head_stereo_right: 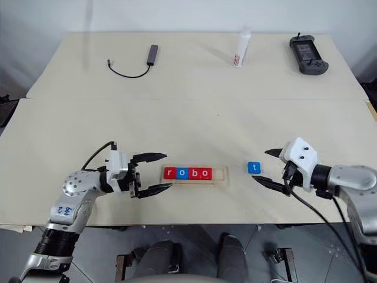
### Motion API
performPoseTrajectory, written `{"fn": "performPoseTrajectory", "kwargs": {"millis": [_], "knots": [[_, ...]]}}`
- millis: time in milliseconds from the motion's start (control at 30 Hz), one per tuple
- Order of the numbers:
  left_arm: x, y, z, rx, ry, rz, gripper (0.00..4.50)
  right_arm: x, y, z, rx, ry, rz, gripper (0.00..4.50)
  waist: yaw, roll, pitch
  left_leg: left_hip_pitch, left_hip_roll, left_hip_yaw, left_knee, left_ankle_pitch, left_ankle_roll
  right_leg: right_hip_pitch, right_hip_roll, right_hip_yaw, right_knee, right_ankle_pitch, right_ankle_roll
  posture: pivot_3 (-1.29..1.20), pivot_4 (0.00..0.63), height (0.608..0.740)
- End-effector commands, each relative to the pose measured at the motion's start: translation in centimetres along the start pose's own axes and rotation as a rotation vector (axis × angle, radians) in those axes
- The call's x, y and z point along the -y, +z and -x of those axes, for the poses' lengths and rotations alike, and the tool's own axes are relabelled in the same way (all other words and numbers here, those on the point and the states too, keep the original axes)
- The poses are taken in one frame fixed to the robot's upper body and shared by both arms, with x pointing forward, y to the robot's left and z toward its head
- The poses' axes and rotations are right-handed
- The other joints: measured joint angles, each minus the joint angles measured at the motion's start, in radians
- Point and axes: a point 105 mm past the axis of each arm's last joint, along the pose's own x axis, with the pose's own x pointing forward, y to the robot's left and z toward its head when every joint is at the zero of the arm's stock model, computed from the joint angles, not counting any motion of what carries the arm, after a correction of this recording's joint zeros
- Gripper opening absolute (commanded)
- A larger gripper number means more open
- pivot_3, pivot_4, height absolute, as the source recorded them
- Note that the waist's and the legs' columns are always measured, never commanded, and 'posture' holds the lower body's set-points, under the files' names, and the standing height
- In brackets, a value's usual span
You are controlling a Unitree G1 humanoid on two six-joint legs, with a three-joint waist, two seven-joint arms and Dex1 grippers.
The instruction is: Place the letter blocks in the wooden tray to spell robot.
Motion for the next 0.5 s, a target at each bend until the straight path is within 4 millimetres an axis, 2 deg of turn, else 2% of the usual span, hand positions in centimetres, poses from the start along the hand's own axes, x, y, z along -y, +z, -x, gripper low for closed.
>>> {"fn": "performPoseTrajectory", "kwargs": {"millis": [33,133,300,400,500], "knots": [[0.4,1.2,0.2,0.019,-0.004,-0.043,4.5,0.4,-0.5,-0.6,-0.03,0.14,0.099,4.48,0.0,0.0,0.0,0.0,0.0,0.0,0.0,0.0,0.0,0.0,0.0,0.0,0.0,0.0,0.0,0.0,0.15,0.74],[0.8,1.4,0.1,0.018,-0.006,-0.045,4.5,1.5,-0.8,-1.6,-0.039,0.17,0.114,4.48,0.001,0.0,0.0,-0.001,0.0,0.0,0.0,0.0,0.0,0.0,0.0,0.0,0.0,0.0,0.0,0.0,0.15,0.74],[1.3,1.6,0.0,0.015,-0.014,-0.042,4.5,2.2,-1.8,-2.7,-0.069,0.222,0.102,4.48,0.009,0.0,0.0,-0.002,0.0,-0.002,0.001,0.0,-0.001,0.0,0.0,-0.002,0.0,0.0,0.0,0.0,0.15,0.74],[1.2,1.8,0.1,0.011,-0.007,-0.049,4.5,2.9,-2.9,-2.6,-0.134,0.222,0.137,3.94,0.006,0.0,0.0,-0.002,0.0,-0.002,0.001,0.0,-0.001,0.0,0.0,-0.002,0.0,0.0,0.0,0.0,0.15,0.74],[1.0,1.9,0.3,0.01,0.013,-0.055,4.5,3.0,-3.0,-2.3,-0.14,0.232,0.129,3.0,0.005,0.0,0.0,-0.001,0.0,-0.002,0.001,0.0,-0.001,0.001,0.0,-0.002,0.0,0.0,0.0,0.0,0.15,0.74]]}}
